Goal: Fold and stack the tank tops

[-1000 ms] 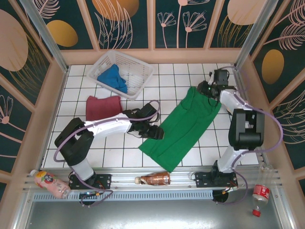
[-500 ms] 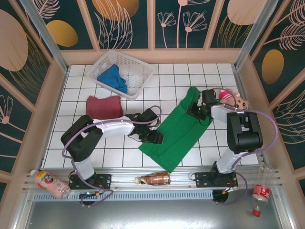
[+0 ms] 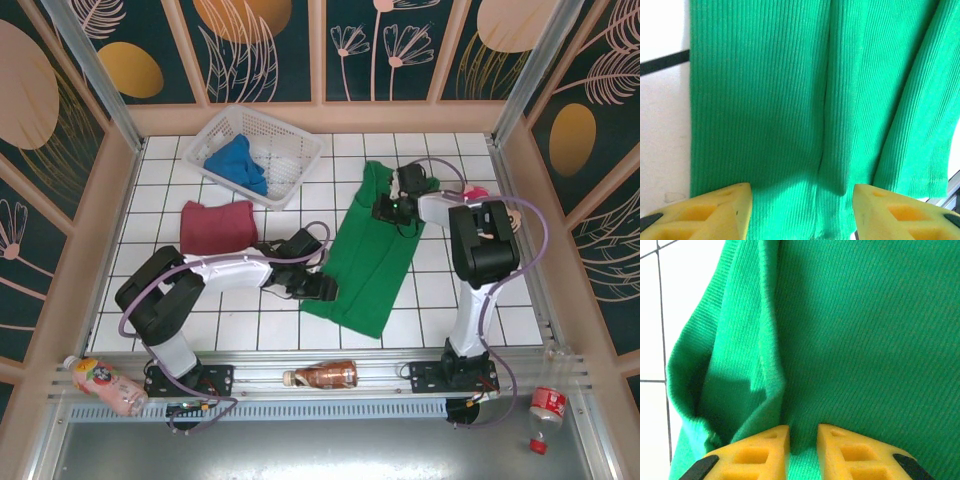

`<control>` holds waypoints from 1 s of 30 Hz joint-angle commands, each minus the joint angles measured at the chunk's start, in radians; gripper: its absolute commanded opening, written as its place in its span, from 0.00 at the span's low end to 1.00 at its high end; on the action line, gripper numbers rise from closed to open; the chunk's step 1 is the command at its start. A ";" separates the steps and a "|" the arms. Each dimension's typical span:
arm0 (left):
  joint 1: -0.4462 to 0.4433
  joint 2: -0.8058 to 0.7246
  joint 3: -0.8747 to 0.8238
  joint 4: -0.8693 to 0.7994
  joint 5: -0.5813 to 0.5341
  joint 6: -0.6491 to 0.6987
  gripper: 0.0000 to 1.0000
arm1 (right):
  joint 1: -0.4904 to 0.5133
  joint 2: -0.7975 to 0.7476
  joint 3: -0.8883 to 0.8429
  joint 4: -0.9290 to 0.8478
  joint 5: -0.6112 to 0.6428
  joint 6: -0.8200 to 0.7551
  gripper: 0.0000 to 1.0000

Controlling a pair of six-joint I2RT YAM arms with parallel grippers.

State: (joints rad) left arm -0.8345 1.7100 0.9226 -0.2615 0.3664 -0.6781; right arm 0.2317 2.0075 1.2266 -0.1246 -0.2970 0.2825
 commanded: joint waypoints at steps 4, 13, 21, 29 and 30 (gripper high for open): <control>0.022 -0.034 0.009 0.002 0.001 -0.008 0.56 | 0.013 0.147 0.189 -0.103 0.010 -0.129 0.23; 0.070 -0.115 0.071 -0.107 -0.045 0.039 0.57 | 0.011 0.038 0.268 -0.108 -0.074 -0.277 0.38; 0.136 -0.183 0.093 -0.185 -0.072 0.093 0.64 | 0.040 -0.305 -0.076 -0.014 -0.162 -0.320 0.52; 0.158 -0.226 0.087 -0.210 -0.080 0.100 0.70 | 0.169 -0.592 -0.395 -0.055 -0.097 -0.354 0.59; 0.159 -0.235 0.085 -0.214 -0.081 0.098 0.70 | 0.195 -0.627 -0.430 -0.065 -0.082 -0.364 0.66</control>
State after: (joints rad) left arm -0.6823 1.5112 0.9966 -0.4370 0.3016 -0.5980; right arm 0.3828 1.4502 0.8738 -0.1661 -0.4122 -0.0425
